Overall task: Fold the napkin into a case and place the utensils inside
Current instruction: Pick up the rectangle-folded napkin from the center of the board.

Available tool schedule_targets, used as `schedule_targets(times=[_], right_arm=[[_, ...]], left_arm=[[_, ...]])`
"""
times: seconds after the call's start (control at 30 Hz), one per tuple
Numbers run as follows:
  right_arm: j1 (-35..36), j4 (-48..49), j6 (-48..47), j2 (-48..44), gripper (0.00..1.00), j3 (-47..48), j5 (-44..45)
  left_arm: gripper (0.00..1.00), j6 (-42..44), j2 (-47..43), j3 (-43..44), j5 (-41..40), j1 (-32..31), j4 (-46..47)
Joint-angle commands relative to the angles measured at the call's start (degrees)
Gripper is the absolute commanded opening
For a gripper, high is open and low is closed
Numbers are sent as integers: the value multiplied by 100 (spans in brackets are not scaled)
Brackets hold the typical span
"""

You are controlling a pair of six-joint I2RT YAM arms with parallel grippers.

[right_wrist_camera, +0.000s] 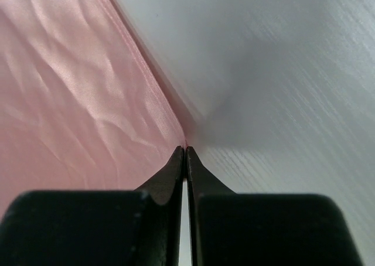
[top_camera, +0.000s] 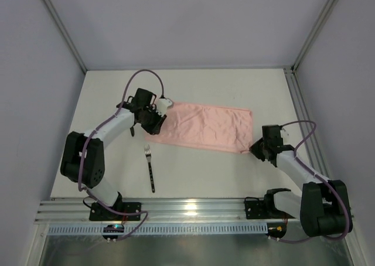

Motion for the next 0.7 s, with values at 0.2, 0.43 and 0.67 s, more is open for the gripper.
schedule_targets(times=[0.2,0.43,0.67], right_arm=[[3,-1048,-986,-429,4,899,544],[161,-1276,-1541,264,4,1540,324],[1733,-1655,-1840,1967,4,3400,904]], left_arm=[[29,-636,156,345,-285,633,-103],[30,-909,710,319,-619,660,72],[26,-927,947,284,-505,660,12]])
